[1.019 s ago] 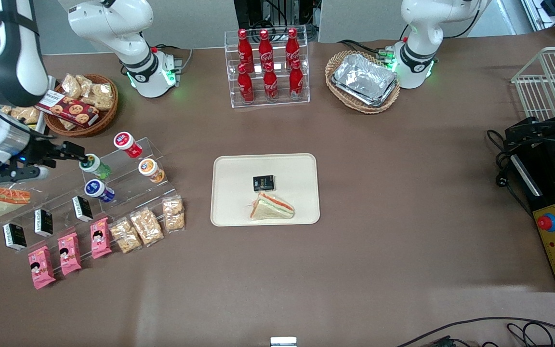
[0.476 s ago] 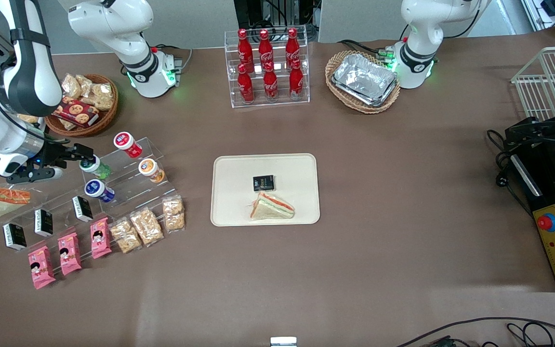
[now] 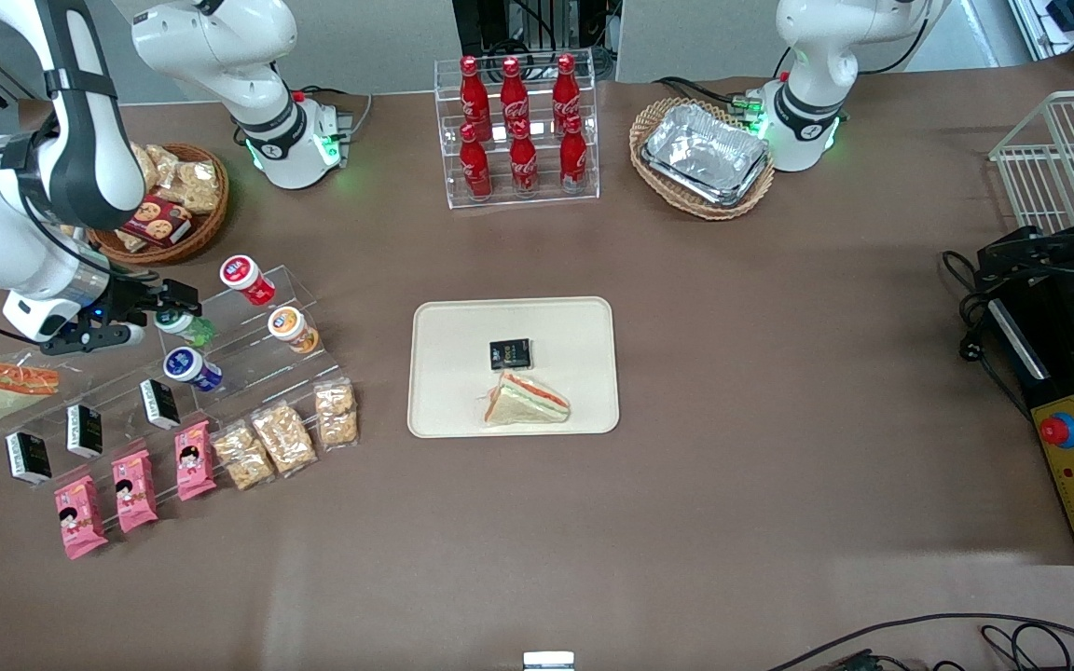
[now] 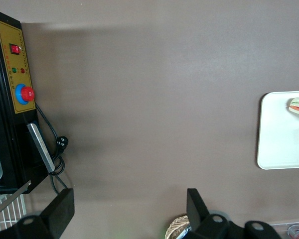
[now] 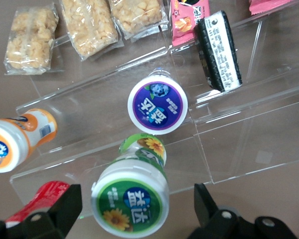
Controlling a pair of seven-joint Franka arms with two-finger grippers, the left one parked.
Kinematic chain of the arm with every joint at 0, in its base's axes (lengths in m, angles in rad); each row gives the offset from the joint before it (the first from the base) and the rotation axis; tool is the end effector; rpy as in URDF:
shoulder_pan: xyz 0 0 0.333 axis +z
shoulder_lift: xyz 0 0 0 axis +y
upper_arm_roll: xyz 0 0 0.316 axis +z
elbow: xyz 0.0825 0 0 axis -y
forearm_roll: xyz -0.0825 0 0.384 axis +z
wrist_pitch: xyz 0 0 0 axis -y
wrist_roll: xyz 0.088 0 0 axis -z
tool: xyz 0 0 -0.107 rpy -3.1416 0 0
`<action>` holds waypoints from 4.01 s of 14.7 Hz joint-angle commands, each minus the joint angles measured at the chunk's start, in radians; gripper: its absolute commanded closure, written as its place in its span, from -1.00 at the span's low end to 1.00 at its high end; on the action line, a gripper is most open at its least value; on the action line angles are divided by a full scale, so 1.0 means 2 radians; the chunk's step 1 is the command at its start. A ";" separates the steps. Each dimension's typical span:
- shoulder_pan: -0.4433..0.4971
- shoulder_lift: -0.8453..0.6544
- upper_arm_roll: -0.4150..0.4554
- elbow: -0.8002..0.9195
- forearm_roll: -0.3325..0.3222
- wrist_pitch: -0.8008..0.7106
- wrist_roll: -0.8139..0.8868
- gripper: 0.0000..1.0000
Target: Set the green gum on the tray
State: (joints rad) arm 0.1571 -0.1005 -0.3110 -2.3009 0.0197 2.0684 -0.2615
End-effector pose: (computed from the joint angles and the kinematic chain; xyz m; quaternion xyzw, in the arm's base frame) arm 0.4771 -0.0736 0.3763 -0.9961 -0.0501 0.0621 0.0372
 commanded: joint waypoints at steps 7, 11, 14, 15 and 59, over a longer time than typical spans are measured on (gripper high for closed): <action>0.002 0.004 0.001 0.008 -0.008 0.011 -0.005 0.16; 0.002 0.010 0.001 0.080 -0.008 -0.073 -0.007 0.17; 0.005 0.025 0.001 0.166 -0.008 -0.166 -0.007 0.17; 0.005 0.029 0.001 0.193 -0.007 -0.196 -0.007 0.17; 0.293 0.175 0.040 0.100 0.098 0.130 0.346 -0.96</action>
State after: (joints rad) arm 0.8140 0.3445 -0.2244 -2.1060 0.1902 2.4169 0.4859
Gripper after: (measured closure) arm 0.018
